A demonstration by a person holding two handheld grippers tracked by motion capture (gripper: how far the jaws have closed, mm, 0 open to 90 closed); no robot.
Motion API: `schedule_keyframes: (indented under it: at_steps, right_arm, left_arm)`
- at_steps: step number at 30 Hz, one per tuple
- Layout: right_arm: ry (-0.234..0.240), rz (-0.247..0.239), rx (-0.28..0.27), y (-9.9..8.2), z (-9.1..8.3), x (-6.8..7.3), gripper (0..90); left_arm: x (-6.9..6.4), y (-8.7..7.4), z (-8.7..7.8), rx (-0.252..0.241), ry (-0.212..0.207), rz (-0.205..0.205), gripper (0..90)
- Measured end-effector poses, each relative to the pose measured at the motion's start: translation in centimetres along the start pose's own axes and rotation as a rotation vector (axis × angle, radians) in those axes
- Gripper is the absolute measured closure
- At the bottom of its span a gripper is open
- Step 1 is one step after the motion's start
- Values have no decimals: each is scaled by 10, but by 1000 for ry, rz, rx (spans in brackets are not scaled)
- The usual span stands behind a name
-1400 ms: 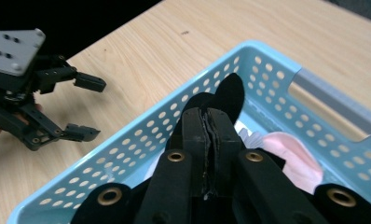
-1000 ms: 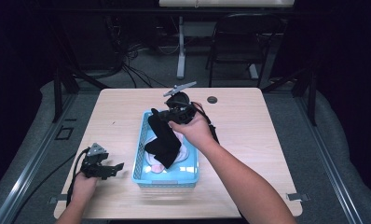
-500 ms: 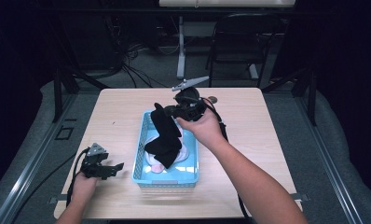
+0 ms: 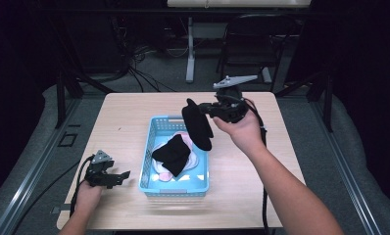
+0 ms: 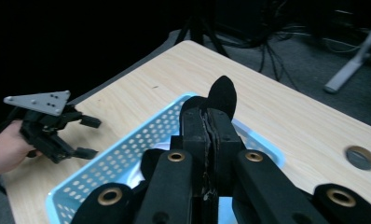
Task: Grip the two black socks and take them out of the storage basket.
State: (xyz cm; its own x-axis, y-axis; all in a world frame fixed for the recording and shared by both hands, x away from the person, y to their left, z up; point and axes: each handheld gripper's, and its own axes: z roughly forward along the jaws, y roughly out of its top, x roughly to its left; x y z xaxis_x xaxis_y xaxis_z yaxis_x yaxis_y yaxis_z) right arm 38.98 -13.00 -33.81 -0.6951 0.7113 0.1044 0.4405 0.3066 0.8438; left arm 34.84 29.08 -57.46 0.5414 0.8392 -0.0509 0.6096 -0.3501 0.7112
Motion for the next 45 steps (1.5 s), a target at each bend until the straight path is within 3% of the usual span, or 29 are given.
schedule_keyframes:
  at_steps: [9,18,23,34,45]
  right_arm:
    - [-85,38,-17,-18,-33,-28,874]
    - [-122,63,-8,-41,-44,-40,873]
    - [-126,63,16,-57,-39,-39,874]
    - [-127,131,75,-108,-16,-48,873]
    - [-206,259,127,-157,-4,-87,873]
  left_arm:
    - [0,0,1,7,3,4,156]
    - [0,0,1,7,5,4,156]
    - [0,0,1,4,6,2,156]
    - [0,0,0,4,6,1,156]
    - [0,0,1,9,8,4,156]
